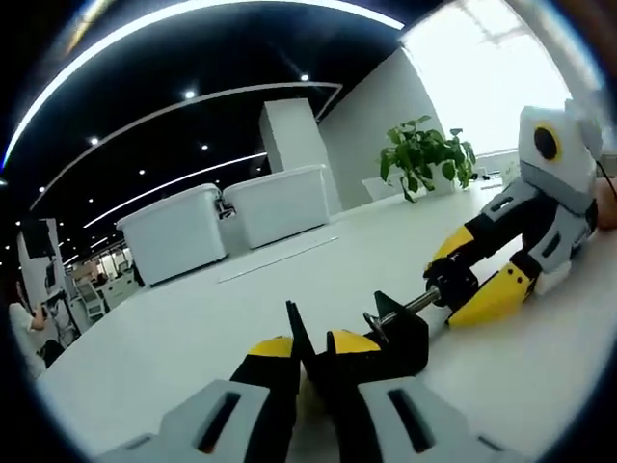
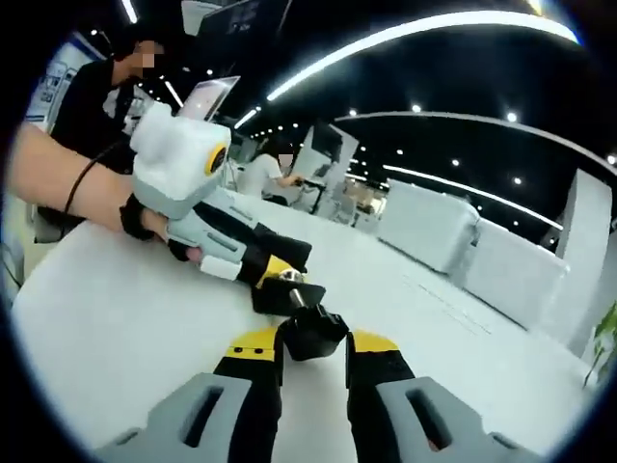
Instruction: Clamp the fixed fixture on the desktop, loosen the retaining clip, secure it to the edge of the desk, and tighten the retaining clip.
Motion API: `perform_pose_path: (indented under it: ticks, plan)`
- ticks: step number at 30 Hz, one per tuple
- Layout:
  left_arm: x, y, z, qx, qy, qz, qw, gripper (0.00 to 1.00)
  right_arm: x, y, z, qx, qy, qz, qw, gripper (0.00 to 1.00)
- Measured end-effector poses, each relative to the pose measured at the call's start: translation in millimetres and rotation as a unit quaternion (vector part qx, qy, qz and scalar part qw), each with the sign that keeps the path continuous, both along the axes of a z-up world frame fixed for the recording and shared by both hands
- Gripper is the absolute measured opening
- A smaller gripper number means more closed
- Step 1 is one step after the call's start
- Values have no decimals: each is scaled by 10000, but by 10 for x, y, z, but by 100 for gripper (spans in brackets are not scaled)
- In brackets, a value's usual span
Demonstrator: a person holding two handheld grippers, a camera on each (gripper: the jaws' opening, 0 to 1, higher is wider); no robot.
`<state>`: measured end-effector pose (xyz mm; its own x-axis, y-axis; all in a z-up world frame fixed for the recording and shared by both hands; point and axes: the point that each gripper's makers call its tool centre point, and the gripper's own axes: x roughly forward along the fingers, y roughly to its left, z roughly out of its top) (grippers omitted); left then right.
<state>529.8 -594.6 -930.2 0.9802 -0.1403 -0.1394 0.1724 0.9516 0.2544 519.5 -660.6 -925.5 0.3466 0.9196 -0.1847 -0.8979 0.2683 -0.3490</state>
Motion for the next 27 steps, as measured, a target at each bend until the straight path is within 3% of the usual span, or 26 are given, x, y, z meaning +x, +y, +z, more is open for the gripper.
perform_pose_path:
  ticks: [3, 7, 11, 14, 19, 25, 27]
  plan:
    - [-18, -23, 4, -10, 1, -30, 10000, 12, 57, -5, -36, 68, 272, 17, 9996, 25]
    - [6, -22, 14, -36, 6, -43, 10000, 12, 86, 0, -2, 331, 899, 77, 9954, 26]
    - [6, 5, 24, -58, -1, -20, 10000, 12, 81, -60, -41, 540, 1711, 80, 9837, 27]
    - [34, 1, 18, -54, -16, -3, 10000, 12, 64, -49, -92, 567, 2033, 128, 9774, 23]
    - [56, 31, 12, -44, -18, 8, 10000, 12, 75, -41, -101, 574, 2046, 77, 9771, 23]
    - [58, 86, 5, 208, 31, -126, 9997, 13, 3, -15, -104, 462, 1749, 134, 9834, 24]
    - [57, 123, 3, 155, 119, -168, 9997, 12, -30, -6, -90, 408, 1639, 165, 9855, 28]
